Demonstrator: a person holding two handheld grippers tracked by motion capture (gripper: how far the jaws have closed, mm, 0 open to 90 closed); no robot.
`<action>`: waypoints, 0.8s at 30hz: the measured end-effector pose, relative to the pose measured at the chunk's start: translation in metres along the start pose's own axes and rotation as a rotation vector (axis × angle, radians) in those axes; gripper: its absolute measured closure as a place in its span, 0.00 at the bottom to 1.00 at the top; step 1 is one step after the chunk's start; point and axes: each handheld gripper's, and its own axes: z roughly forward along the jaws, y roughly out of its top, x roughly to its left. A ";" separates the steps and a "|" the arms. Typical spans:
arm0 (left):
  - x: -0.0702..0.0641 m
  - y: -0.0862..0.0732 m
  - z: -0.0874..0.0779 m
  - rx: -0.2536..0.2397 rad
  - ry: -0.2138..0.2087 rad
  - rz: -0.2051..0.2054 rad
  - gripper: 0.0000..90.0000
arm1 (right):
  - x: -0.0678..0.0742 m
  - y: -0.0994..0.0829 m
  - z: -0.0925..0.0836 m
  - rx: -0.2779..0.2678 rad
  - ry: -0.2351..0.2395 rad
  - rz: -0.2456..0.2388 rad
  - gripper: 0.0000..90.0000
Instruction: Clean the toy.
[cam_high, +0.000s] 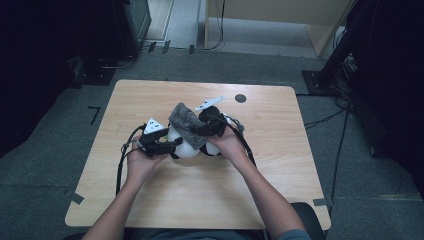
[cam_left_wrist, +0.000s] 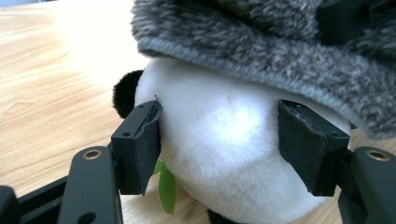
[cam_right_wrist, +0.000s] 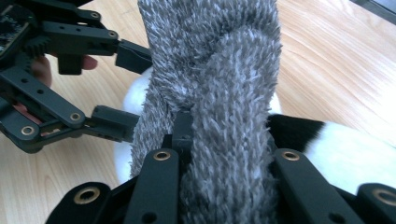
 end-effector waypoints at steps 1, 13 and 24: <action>0.000 0.000 0.000 -0.001 0.000 0.003 0.36 | -0.001 0.000 -0.002 -0.002 -0.010 -0.006 0.81; -0.001 0.002 0.002 -0.016 0.006 0.033 0.36 | -0.018 -0.011 -0.027 -0.026 -0.079 0.040 0.80; 0.000 0.003 0.002 -0.021 0.003 0.036 0.36 | -0.032 -0.019 -0.048 -0.045 -0.121 0.073 0.80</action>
